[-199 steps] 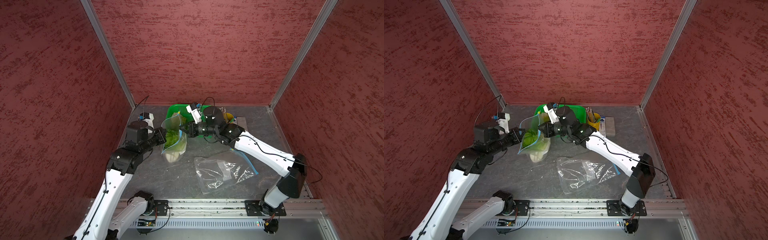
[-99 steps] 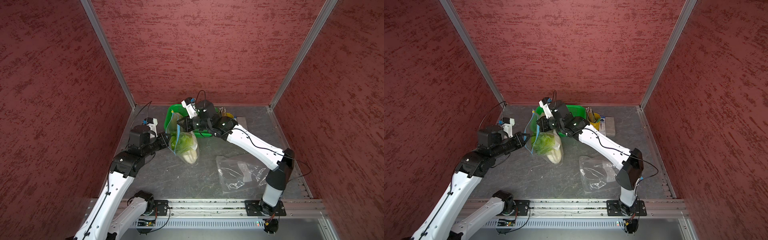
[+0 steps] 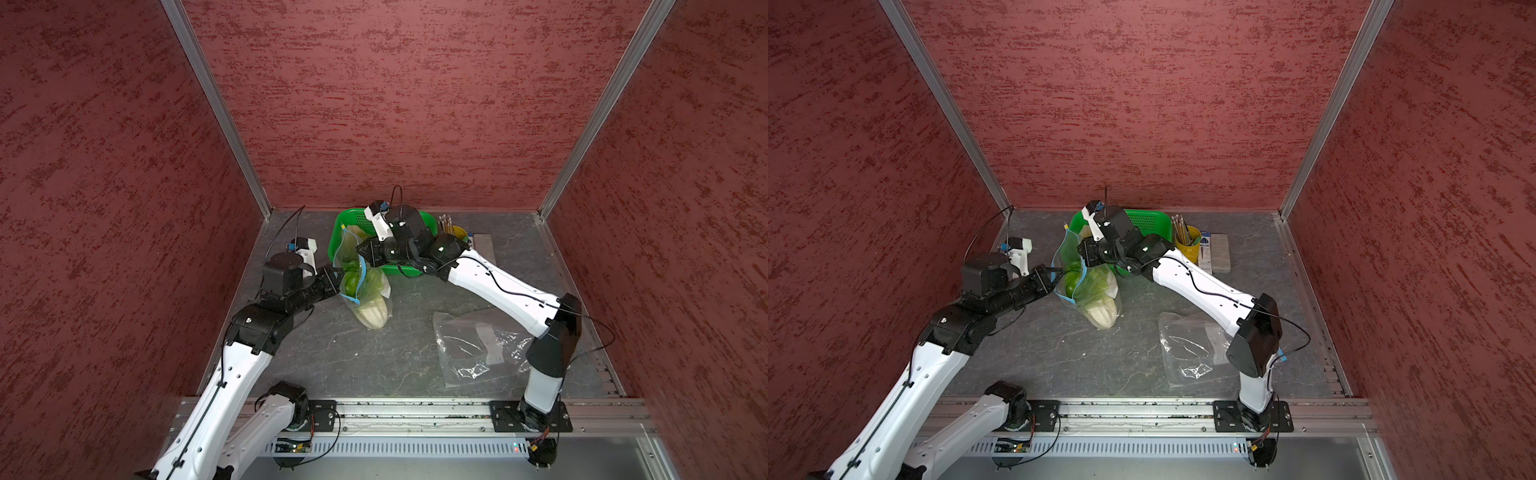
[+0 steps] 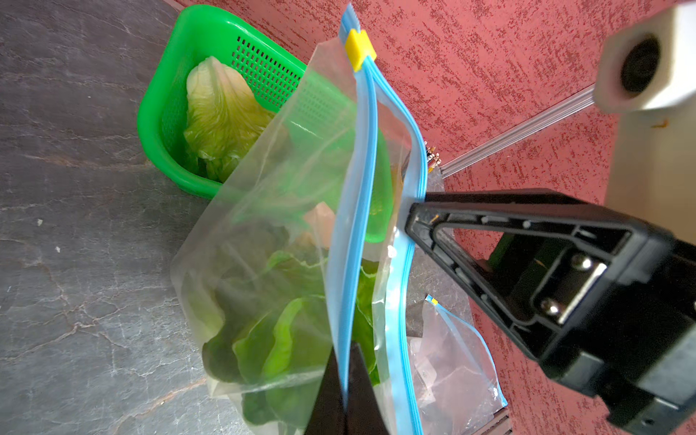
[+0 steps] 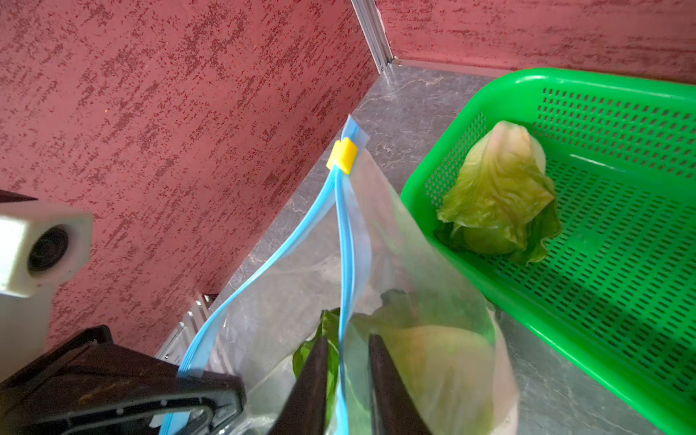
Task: Put the chinese cabbages into a zipper bag and zip it
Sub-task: Adjust the zipper food storage bag at the center of the board.
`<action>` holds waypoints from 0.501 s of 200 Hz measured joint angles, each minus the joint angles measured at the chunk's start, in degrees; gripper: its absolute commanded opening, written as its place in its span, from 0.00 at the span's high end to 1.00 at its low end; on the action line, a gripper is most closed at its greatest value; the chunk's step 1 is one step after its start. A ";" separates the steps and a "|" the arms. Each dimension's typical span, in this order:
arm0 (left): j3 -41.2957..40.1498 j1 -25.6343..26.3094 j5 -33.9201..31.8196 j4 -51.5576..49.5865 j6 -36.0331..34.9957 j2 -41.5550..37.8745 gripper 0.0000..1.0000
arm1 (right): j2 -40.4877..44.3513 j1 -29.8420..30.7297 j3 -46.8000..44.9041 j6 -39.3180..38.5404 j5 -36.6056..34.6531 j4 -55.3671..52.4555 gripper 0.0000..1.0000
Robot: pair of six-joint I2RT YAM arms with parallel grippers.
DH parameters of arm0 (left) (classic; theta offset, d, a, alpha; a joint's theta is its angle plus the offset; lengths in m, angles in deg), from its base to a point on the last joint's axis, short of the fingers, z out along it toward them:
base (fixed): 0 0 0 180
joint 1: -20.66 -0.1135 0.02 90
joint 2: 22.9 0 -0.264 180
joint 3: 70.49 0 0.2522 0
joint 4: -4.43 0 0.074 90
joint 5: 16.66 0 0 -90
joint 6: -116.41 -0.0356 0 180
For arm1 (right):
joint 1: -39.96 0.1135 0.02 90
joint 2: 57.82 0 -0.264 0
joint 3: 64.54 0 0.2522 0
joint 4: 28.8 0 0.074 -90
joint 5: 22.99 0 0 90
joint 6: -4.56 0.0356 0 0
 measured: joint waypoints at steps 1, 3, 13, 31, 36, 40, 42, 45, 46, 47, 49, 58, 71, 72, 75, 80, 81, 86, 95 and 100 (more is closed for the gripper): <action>-0.02 0.00 0.00 0.04 0.02 0.00 1.00 | 0.04 0.00 0.00 -0.09 -0.02 -0.02 0.61; -0.09 0.00 0.00 0.20 -0.02 -0.02 1.00 | 0.20 0.00 -0.11 0.22 -0.13 -0.02 0.60; -0.55 0.00 0.00 0.76 0.22 -0.11 1.00 | 1.14 0.00 -0.63 0.63 -0.72 -0.31 0.53; -1.25 0.00 0.02 1.31 0.52 -0.28 1.00 | 3.02 0.15 -1.57 1.77 -1.95 -0.94 0.48; -1.33 0.00 0.04 1.38 0.55 -0.28 1.00 | 3.61 0.24 -2.01 1.97 -2.25 -1.03 0.46; -1.36 0.00 0.04 1.40 0.57 -0.26 1.00 | 4.09 0.33 -2.49 2.38 -2.43 -1.01 0.45; -1.36 0.00 0.02 1.44 0.57 -0.26 1.00 | 4.26 0.37 -2.64 2.38 -2.54 -1.03 0.45; -1.36 0.00 0.04 1.49 0.59 -0.26 1.00 | 4.72 0.46 -3.15 2.84 -2.69 -0.98 0.45; -1.36 0.00 0.04 1.49 0.59 -0.24 1.00 | 4.81 0.50 -3.26 2.86 -2.71 -0.96 0.45; -1.36 0.00 0.04 1.51 0.59 -0.24 1.00 | 4.87 0.52 -3.37 2.82 -2.75 -0.98 0.45; -1.33 0.00 0.02 1.55 0.59 -0.24 1.00 | 5.11 0.59 -3.63 2.95 -2.82 -1.05 0.44; -1.36 0.00 0.02 1.64 0.61 -0.26 1.00 | 6.14 0.87 -4.98 3.80 -3.15 -1.05 0.44; -1.36 0.00 0.04 1.86 0.63 -0.24 1.00 | 7.13 1.29 -6.71 5.20 -3.45 -1.07 0.45; -1.36 0.00 0.04 1.88 0.63 -0.24 1.00 | 7.21 1.33 -6.91 5.35 -3.48 -1.03 0.45; -1.36 0.00 0.04 1.92 0.63 -0.24 1.00 | 7.32 1.40 -7.23 5.46 -3.48 -1.01 0.45; -1.36 0.00 0.04 1.99 0.66 -0.22 1.00 | 7.48 1.57 -7.87 5.90 -3.52 -0.85 0.45; -1.36 0.00 0.04 2.01 0.66 -0.22 1.00 | 7.50 1.62 -8.02 6.12 -3.52 -0.81 0.45; -1.36 0.00 0.07 2.08 0.68 -0.17 1.00 | 7.54 1.84 -8.59 6.56 -3.54 -0.76 0.46; -1.36 0.00 0.13 2.27 0.83 -0.04 1.00 | 7.52 2.25 -9.31 7.19 -3.56 -0.76 0.47; -1.36 0.00 0.20 2.40 0.85 0.07 1.00 | 7.45 2.54 -9.62 7.39 -3.63 -0.85 0.49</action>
